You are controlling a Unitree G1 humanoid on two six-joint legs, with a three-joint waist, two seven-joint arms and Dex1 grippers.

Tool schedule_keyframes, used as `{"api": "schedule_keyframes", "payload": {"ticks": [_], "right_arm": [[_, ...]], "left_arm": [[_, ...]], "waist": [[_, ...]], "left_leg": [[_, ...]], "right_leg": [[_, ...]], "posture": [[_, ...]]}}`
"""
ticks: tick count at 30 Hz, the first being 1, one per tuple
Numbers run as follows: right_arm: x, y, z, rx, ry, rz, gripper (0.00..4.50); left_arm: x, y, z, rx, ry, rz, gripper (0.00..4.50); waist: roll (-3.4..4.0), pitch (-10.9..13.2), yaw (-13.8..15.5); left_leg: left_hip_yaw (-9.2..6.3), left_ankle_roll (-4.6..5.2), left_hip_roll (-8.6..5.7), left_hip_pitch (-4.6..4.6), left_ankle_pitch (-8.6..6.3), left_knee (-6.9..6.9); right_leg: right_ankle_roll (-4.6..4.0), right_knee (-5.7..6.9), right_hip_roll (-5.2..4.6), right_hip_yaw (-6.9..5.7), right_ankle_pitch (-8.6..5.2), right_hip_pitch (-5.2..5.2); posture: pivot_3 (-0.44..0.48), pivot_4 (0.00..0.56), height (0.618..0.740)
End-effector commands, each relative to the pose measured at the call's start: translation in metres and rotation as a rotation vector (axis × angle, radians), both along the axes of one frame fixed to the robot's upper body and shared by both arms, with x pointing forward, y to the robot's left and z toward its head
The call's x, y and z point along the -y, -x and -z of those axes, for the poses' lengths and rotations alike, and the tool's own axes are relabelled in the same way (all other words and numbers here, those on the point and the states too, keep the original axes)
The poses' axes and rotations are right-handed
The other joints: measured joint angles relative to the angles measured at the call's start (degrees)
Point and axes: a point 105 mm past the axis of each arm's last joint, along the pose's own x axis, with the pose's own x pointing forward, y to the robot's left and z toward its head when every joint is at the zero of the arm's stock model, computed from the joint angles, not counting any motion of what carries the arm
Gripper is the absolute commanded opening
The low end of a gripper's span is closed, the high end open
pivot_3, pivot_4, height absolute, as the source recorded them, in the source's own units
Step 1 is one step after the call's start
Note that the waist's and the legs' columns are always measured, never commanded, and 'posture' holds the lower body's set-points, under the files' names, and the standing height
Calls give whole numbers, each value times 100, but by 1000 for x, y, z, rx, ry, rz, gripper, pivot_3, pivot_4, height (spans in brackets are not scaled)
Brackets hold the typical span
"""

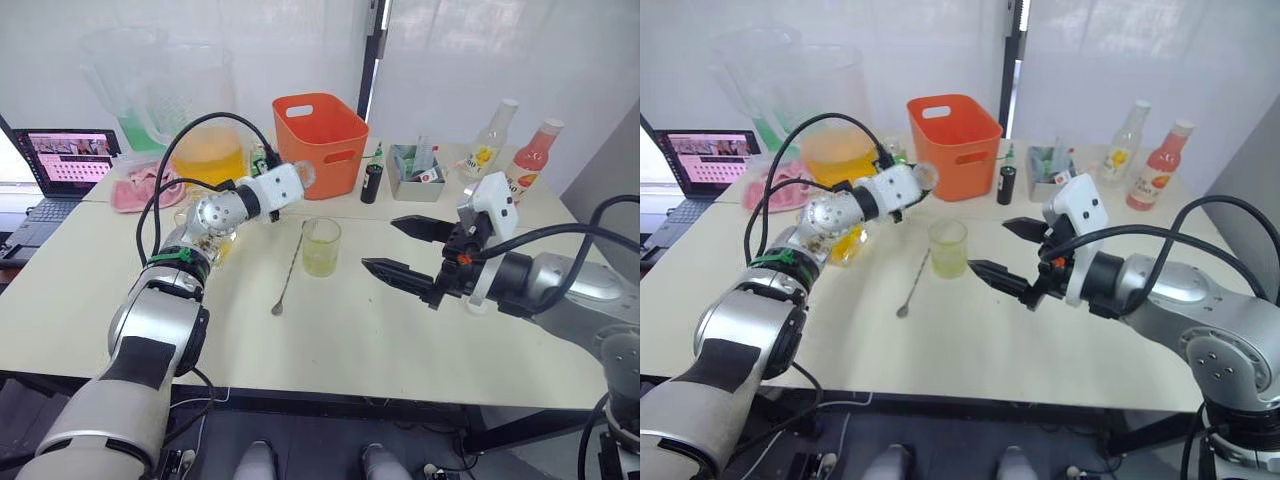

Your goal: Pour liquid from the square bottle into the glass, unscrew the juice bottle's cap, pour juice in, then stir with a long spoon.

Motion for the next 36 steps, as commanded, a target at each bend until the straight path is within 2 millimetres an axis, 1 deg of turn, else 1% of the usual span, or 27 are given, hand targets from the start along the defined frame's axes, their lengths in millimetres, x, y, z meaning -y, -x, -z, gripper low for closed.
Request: {"api": "schedule_keyframes", "payload": {"ticks": [1, 3, 5, 8, 10, 14, 17, 21, 24, 25, 27, 28, 30, 32, 35, 36], "right_arm": [[-2, 2, -9, 44, -10, -22, 4500], [-3, 2, -9, 42, -11, -29, 4500], [-4, 0, -9, 40, -9, -36, 4500], [-7, -2, -11, 38, -11, -60, 4500], [-9, -3, -10, 32, -12, -78, 4500], [-12, -6, -7, 15, -10, -115, 4500], [-16, -10, -7, 8, -12, -151, 4500], [-21, -14, -6, -1, -10, -199, 4500], [-23, -18, -5, -3, -7, -226, 4500], [-25, -19, -5, -4, -7, -243, 4500], [-31, -20, -5, -10, -7, -283, 4500], [-32, -21, -5, -11, -7, -294, 4500], [-36, -22, -4, -13, -5, -317, 4500], [-37, -23, -4, -14, -5, -332, 4500], [-40, -24, -4, -19, -1, -362, 4500], [-41, -25, -4, -23, 0, -372, 4500]], "left_arm": [[-3, 2, -51, 22, 228, 34, 1383], [-7, 1, -59, -10, 326, 37, 1383], [-16, 1, -62, -42, 391, 31, 1383], [-30, 0, -53, -152, 403, 3, 1383], [-36, 2, -53, -213, 444, 0, 1383], [-42, 17, -50, -321, 502, 12, 1383], [-44, 35, -47, -396, 555, 39, 1383], [-50, 58, -49, -442, 623, 54, 1383], [-56, 78, -46, -461, 617, 66, 1383], [-57, 90, -41, -508, 606, 101, 1383], [-66, 115, -37, -537, 580, 155, 1383], [-70, 120, -36, -554, 581, 149, 1383], [-90, 130, -36, -538, 577, 91, 1383], [-101, 137, -36, -524, 579, 61, 1383], [-116, 153, -32, -474, 515, 19, 1383], [-126, 160, -31, -465, 550, 5, 1383]], "waist": [[0, 0, -12], [0, 0, -27], [0, 0, -38], [0, 0, -55], [0, 0, -80], [0, 0, -153], [1, 0, -171], [1, 0, -191], [1, 0, -216], [1, 0, -230], [2, -1, -303], [2, -1, -313], [2, 0, -318], [2, 0, -317], [2, 0, -314], [2, -1, -311]], "left_leg": [[-1, 0, 0, 0, 0, 0], [-4, 1, 0, 0, 0, 0], [-6, 1, 0, 0, 1, 0], [-9, 3, 0, 1, 2, 0], [-10, 3, 0, 3, 2, -1], [-16, 4, 0, 3, 3, 0], [-22, 3, -1, 2, 4, 1], [-29, 5, -1, 2, 5, 1], [-31, 5, -1, 7, 6, -1], [-32, 6, -1, 8, 6, -1], [-32, 6, -1, 12, 6, -4], [-32, 6, -1, 13, 6, -4], [-37, 6, 0, 14, 6, -3], [-39, 9, 0, 14, 8, -3], [-41, 10, 0, 14, 9, -1], [-40, 10, 0, 15, 9, -2]], "right_leg": [[0, 1, 0, 0, 0, 0], [0, 2, 1, 0, 0, 0], [0, 4, 2, -1, 0, 0], [0, 6, 3, -1, 0, 0], [-1, 9, 4, -1, 0, 1], [-6, 14, 4, -5, 0, 2], [-10, 17, 4, -8, 1, 2], [-11, 17, 8, -12, 1, 3], [-12, 18, 9, -11, 1, 4], [-13, 20, 9, -12, 0, 4], [-14, 20, 10, -10, 0, 5], [-17, 24, 9, -11, -2, 6], [-19, 26, 10, -16, -4, 5], [-16, 24, 11, -17, -6, 5], [-10, 19, 9, -19, -10, 9], [-13, 19, 9, -20, -9, 10]], "posture": [[0, 150, 717], [0, 150, 717], [0, 150, 717], [0, 150, 717], [0, 150, 717], [0, 150, 717], [0, 150, 717], [0, 150, 717], [0, 150, 717], [0, 150, 717], [0, 150, 717], [0, 150, 717], [0, 150, 717], [0, 150, 717], [0, 150, 717], [0, 150, 717]]}}
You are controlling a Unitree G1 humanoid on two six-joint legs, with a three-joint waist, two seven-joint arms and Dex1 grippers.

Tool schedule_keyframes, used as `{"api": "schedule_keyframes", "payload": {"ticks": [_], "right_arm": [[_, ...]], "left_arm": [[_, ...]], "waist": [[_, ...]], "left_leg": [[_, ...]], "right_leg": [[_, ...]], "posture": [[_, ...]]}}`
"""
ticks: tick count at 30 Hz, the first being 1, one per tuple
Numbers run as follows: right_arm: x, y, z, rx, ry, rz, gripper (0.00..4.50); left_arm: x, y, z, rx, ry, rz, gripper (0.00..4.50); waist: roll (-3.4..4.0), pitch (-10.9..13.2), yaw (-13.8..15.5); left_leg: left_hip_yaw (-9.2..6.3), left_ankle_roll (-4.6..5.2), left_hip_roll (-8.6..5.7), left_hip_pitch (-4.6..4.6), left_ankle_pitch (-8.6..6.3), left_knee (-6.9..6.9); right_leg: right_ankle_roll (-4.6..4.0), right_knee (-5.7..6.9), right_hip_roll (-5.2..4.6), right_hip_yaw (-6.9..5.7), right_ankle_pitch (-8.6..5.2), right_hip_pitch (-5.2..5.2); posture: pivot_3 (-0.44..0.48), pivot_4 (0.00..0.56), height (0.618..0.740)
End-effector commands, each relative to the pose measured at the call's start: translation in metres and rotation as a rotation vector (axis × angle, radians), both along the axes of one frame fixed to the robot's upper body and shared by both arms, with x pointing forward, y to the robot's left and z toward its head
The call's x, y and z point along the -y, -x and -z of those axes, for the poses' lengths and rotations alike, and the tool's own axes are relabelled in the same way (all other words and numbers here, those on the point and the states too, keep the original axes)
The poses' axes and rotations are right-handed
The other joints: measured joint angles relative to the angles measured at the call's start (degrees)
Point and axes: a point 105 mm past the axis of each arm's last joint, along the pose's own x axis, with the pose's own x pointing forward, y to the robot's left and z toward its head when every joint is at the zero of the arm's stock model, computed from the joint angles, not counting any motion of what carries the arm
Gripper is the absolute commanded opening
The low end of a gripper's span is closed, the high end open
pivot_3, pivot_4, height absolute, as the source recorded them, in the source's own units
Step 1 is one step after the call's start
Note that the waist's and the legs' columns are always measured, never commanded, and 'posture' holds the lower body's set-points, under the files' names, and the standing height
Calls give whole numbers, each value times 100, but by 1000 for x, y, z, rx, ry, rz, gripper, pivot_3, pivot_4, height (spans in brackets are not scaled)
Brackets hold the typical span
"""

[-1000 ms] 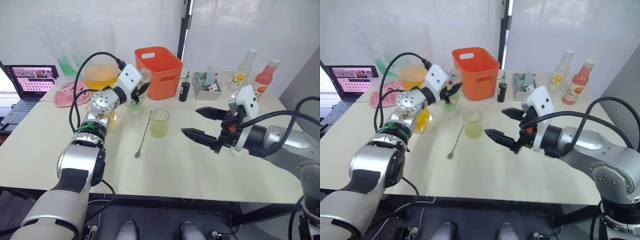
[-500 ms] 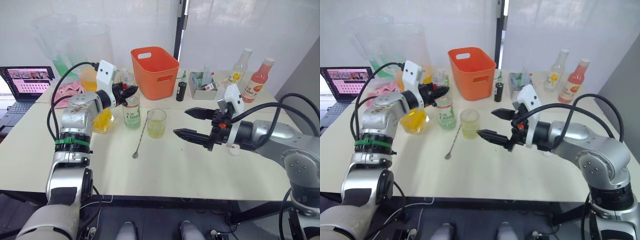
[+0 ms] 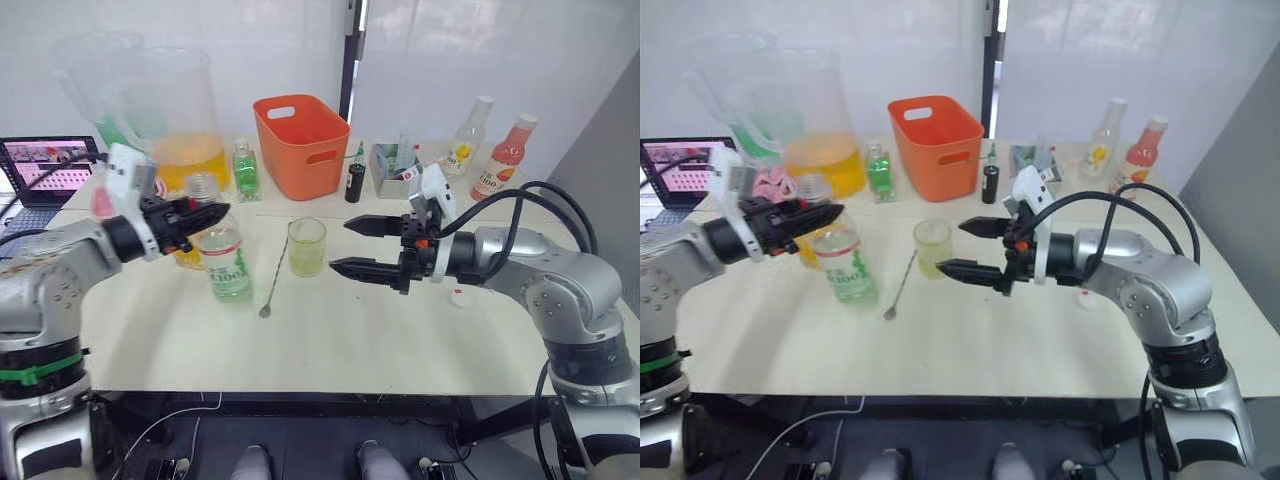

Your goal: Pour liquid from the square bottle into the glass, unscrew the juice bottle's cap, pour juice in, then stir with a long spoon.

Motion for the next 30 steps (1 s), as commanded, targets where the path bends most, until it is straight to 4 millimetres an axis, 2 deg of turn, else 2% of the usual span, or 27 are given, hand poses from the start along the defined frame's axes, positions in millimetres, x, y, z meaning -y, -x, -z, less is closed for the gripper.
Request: {"api": "schedule_keyframes", "payload": {"ticks": [1, 8, 9, 12, 15, 20, 27, 30], "right_arm": [[-2, 1, -12, 51, -13, -38, 4500], [1, -2, -12, 39, 4, -67, 4500], [3, -2, -11, 36, 9, -71, 4500], [4, -1, -10, 31, 17, -75, 4500], [5, 0, -9, 29, 23, -72, 4500], [11, 7, -9, 14, 12, -43, 4500], [17, 12, -6, 14, 1, 29, 4500], [20, 13, -6, 12, -11, 69, 4500]], "left_arm": [[-19, 27, -15, 105, 37, -24, 1383], [-73, 65, 8, 66, 63, -180, 1383], [-92, 68, 10, 85, 59, -258, 1383], [-133, 71, 8, 149, 80, -439, 1383], [-157, 65, 7, 192, 93, -545, 1383], [-170, 28, -6, 245, 127, -602, 1383], [-165, -30, -28, 242, 168, -566, 1383], [-157, -55, -30, 212, 151, -561, 1383]], "waist": [[0, 0, 1], [-1, 0, 3], [-1, 0, 8], [-2, -1, 23], [-5, -2, 55], [-15, -9, 183], [-21, -12, 217], [-22, -13, 233]], "left_leg": [[0, 0, 0, 0, 0, -1], [0, 0, 2, 0, 0, -2], [-1, -1, 3, 0, 0, -2], [0, -1, 3, 1, -1, -3], [0, -2, 4, 1, -1, -2], [-1, -5, 4, 0, -1, -2], [-1, -5, 5, -4, 2, -6], [-1, -5, 5, -4, 3, -6]], "right_leg": [[-4, -2, 0, -1, -2, 0], [-46, 0, -1, -6, -25, -2], [-48, -1, -1, -7, -27, -3], [-54, -1, -3, -11, -27, -6], [-56, -6, -6, -16, -25, -3], [-59, -7, -8, -27, -23, -1], [-54, -7, -8, -35, -20, -4], [-34, -6, -8, -37, -9, -3]], "posture": [[0, 150, 717], [0, 150, 717], [0, 150, 717], [0, 150, 717], [0, 150, 717], [0, 150, 717], [0, 150, 717], [0, 150, 717]]}}
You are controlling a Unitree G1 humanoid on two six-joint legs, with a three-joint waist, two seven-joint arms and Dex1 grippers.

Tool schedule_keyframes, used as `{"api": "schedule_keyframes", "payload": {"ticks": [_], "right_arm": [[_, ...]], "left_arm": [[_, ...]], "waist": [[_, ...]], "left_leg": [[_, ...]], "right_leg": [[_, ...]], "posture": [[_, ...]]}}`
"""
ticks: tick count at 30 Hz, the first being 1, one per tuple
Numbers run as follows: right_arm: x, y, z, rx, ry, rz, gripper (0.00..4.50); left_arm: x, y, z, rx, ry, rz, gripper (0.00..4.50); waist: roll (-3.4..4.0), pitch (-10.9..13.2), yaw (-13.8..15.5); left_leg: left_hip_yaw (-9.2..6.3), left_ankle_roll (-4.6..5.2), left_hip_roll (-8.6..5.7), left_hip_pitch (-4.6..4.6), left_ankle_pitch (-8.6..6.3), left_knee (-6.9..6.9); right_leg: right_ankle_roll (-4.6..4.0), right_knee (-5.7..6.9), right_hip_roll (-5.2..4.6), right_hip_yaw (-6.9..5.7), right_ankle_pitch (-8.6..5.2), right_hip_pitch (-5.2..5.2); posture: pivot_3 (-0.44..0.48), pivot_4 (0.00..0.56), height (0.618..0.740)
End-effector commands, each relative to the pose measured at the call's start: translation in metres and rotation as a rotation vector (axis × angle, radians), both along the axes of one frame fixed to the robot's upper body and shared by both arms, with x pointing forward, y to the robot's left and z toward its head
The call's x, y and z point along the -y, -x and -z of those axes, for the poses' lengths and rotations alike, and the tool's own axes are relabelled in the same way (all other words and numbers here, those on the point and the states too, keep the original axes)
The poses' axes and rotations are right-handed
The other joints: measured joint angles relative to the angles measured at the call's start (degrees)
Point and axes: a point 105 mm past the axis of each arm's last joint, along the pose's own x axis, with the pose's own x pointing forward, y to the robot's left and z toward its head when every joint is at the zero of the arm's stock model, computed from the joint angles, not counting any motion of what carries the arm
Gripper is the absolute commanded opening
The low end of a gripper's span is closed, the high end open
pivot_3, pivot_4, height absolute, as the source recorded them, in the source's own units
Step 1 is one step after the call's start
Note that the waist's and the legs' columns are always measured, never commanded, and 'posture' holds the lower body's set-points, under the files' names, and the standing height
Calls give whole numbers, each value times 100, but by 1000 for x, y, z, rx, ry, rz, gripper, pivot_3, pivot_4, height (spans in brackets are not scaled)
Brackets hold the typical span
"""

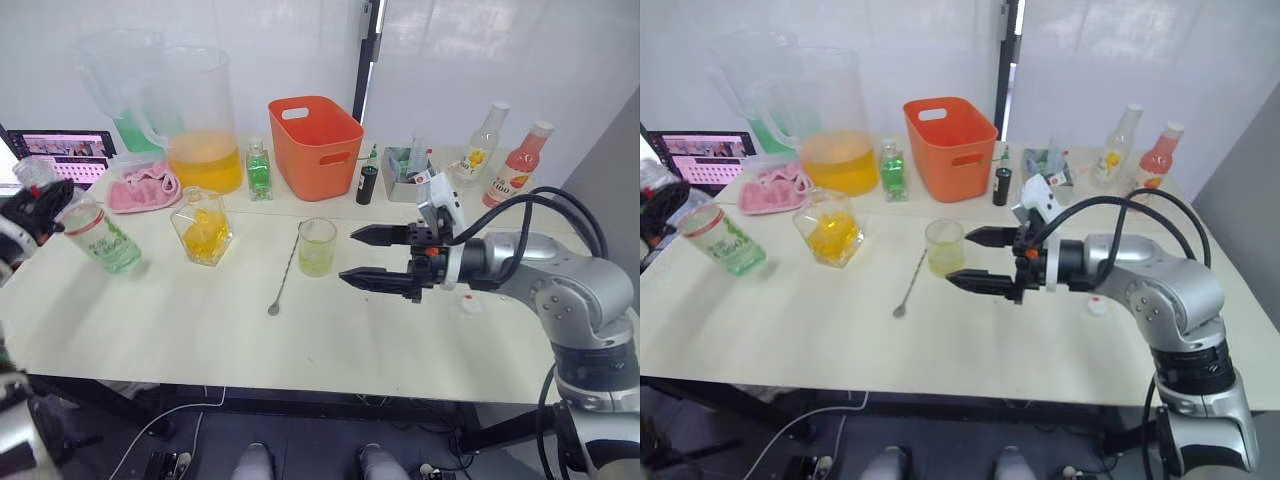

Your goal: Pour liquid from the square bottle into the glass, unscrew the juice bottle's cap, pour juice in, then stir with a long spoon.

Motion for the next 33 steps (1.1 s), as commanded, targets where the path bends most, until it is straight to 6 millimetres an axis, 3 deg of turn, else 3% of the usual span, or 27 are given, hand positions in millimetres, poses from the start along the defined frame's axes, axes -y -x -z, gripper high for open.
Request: {"api": "schedule_keyframes", "payload": {"ticks": [1, 11, 18, 24, 26, 32, 33], "right_arm": [[3, 6, -12, 49, -31, 34, 4500], [9, 11, -13, 61, -39, 108, 4500], [12, 14, -15, 72, -37, 137, 4500], [14, 15, -16, 76, -34, 145, 4500], [14, 15, -17, 76, -35, 145, 4500], [13, 14, -18, 78, -34, 144, 4500], [13, 14, -18, 78, -34, 143, 4500]], "left_arm": [[5, -19, -16, 12, -51, -12, 1383], [32, -57, 5, -120, -132, -10, 1383], [47, -68, 13, -142, -160, 1, 1383], [46, -67, 11, -139, -161, -9, 1383], [44, -66, 10, -135, -157, -7, 2407], [47, -65, 2, -106, -146, 20, 4361], [47, -65, 1, -101, -143, 26, 4469]], "waist": [[-1, 0, 12], [-3, 1, -8], [-3, 1, 48], [-3, 1, 77], [-3, 1, 77], [-3, 1, 77], [-3, 1, 77]], "left_leg": [[0, 0, 0, 0, 0, 1], [-1, 1, 0, -8, 1, -6], [-6, 0, 0, -9, 1, -4], [-6, 0, 0, -9, 1, -2], [-6, 0, 0, -9, 1, -2], [-6, 0, 0, -9, 1, -2], [-6, 0, 0, -9, 1, -2]], "right_leg": [[3, 2, 0, 0, 1, 0], [17, 2, 0, -2, 6, -7], [17, 3, -1, -6, 6, -5], [17, 3, -1, -6, 6, -3], [17, 3, -1, -6, 6, -3], [17, 3, -1, -6, 6, -4], [17, 3, -1, -6, 6, -4]], "posture": [[0, 150, 717], [0, 150, 717], [0, 150, 717], [0, 150, 717], [0, 150, 717], [0, 150, 717], [0, 150, 717]]}}
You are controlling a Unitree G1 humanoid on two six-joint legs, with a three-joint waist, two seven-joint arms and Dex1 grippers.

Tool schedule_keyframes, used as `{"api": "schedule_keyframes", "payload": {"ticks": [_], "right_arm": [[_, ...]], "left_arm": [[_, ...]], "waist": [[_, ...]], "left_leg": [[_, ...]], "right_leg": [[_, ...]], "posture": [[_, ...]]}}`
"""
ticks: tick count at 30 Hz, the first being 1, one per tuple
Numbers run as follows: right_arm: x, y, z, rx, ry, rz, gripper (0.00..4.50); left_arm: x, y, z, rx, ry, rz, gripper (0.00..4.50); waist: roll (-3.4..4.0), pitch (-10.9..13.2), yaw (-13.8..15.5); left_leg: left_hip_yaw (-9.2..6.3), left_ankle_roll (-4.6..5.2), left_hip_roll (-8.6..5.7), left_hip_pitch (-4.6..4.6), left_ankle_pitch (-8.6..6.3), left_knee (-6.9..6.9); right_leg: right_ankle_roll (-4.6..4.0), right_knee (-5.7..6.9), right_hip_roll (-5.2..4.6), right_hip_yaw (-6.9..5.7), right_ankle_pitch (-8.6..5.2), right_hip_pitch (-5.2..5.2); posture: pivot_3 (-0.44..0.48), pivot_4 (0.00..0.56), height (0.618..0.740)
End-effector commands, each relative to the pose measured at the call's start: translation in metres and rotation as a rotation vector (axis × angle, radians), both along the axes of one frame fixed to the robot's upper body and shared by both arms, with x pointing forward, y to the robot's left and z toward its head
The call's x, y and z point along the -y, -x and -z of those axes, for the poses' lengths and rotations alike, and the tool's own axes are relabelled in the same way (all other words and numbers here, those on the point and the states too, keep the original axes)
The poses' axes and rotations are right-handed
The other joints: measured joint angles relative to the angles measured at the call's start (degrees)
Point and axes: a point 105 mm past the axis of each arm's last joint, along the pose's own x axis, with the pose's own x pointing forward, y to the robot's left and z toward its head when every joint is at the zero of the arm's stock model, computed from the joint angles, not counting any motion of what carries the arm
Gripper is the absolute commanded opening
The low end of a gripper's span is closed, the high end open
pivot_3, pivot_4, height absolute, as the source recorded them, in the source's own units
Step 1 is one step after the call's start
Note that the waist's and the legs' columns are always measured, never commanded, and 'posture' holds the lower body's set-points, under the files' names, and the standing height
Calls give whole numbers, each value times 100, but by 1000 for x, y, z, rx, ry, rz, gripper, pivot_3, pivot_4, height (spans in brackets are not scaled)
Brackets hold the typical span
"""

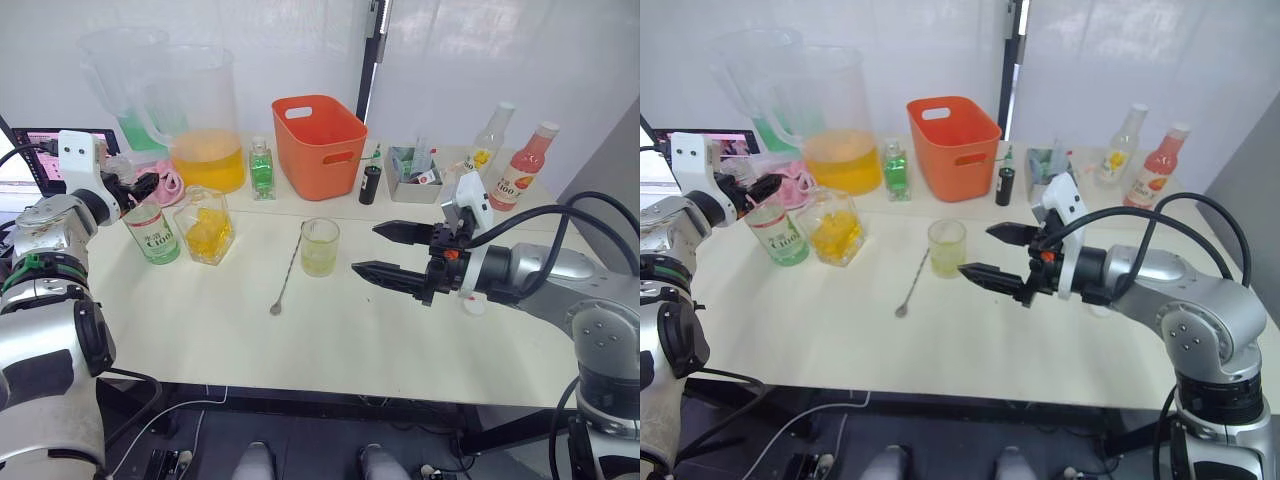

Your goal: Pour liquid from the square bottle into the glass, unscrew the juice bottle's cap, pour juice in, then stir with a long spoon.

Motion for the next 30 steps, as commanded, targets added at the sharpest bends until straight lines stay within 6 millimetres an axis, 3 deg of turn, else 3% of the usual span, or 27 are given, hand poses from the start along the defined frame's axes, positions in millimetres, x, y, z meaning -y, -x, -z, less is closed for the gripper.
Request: {"api": "schedule_keyframes", "payload": {"ticks": [1, 16, 30], "right_arm": [[0, 3, -11, 50, -4, -1, 4500], [-4, 0, -10, 44, -3, -37, 4500], [-10, -2, -7, 30, -6, -82, 4500]], "left_arm": [[-2, 4, -27, 79, 0, 11, 4469], [-21, 24, -25, 123, 17, 50, 4469], [-26, 56, -1, 113, -8, 187, 4469]], "waist": [[0, 0, -1], [0, 0, -17], [0, 0, -19]], "left_leg": [[0, 0, 0, 0, 0, 0], [-1, 0, 0, 0, 0, -1], [-2, 0, 2, 0, 0, -1]], "right_leg": [[0, 0, 0, 0, 0, 0], [-1, 0, 0, -1, 0, -1], [-18, 2, 0, -3, -6, -1]], "posture": [[0, 150, 717], [0, 150, 717], [0, 150, 717]]}}
